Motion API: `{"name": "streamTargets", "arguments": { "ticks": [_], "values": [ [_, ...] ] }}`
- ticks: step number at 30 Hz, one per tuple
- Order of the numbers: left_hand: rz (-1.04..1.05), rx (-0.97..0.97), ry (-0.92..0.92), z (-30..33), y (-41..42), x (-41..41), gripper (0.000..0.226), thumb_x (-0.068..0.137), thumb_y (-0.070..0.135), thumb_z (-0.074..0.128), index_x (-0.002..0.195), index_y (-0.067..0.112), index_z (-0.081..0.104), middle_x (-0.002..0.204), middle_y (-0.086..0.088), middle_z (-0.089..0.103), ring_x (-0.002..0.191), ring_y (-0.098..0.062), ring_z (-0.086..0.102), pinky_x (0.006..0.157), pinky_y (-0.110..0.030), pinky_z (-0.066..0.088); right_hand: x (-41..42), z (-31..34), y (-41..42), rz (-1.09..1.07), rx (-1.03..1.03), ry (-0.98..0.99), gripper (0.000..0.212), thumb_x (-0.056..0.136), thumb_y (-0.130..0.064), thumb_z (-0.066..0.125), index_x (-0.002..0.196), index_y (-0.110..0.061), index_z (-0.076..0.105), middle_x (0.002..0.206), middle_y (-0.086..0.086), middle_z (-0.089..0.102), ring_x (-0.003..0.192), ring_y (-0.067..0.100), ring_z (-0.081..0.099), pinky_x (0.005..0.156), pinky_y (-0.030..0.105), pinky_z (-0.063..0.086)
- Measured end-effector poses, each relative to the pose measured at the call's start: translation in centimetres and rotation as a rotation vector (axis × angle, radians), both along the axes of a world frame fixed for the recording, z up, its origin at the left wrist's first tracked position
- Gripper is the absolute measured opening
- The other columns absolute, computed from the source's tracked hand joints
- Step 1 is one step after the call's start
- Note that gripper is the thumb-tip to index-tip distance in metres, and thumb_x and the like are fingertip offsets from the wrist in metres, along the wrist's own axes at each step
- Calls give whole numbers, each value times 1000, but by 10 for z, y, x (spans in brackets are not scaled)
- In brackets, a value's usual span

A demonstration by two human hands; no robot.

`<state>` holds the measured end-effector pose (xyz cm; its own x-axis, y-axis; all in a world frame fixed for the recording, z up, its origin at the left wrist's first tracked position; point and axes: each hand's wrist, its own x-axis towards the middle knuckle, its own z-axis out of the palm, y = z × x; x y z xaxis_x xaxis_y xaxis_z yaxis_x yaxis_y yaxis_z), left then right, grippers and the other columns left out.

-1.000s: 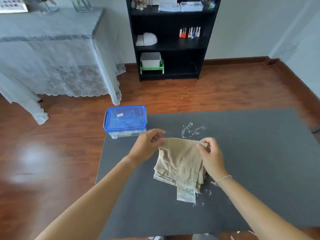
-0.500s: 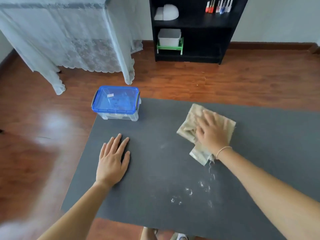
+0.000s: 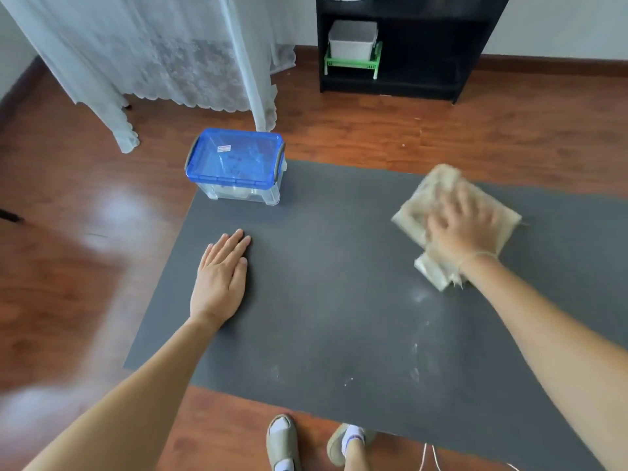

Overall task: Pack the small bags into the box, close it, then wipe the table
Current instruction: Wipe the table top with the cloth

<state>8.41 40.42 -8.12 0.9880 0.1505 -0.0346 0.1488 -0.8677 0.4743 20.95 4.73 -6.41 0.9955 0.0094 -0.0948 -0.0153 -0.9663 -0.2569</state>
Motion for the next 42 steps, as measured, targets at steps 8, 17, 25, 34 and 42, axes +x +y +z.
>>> {"name": "streamTargets", "arguments": {
  "ticks": [8,17,25,34,42],
  "values": [
    [46,-289,-24,12,41,-17,40,95,16,36,134,12,45,148,-7,37,141,-21,27,116,-30,14,-207,-20,158,937,-8,-102,54,81,-53,39,133,-37,42,139,-3,52,127,30,47,107,51,32],
    [-194,70,61,0,99,-70,51,93,30,24,143,16,28,155,-2,21,145,-21,11,117,-30,4,-154,-12,206,181,29,8,55,88,-54,31,141,-41,23,158,-4,15,144,34,10,116,57,4],
    [-291,142,71,-4,115,-82,56,92,36,21,145,18,20,157,-1,11,146,-24,0,119,-35,4,-188,-14,95,9,-75,-18,57,92,-50,9,143,-31,28,155,1,26,142,29,24,115,52,21],
    [-131,-314,28,-2,120,-77,45,99,18,29,143,20,26,150,16,10,145,-12,1,113,-21,4,-233,-16,255,637,-52,-57,52,84,-57,32,134,-43,36,149,-7,38,137,29,34,110,56,24],
    [-209,-149,81,-5,124,-89,49,97,21,33,145,18,21,158,3,6,146,-15,5,118,-26,4,-145,-9,183,-338,7,140,55,91,-50,24,143,-44,9,159,-1,1,144,36,-3,115,60,1]
  ]
}}
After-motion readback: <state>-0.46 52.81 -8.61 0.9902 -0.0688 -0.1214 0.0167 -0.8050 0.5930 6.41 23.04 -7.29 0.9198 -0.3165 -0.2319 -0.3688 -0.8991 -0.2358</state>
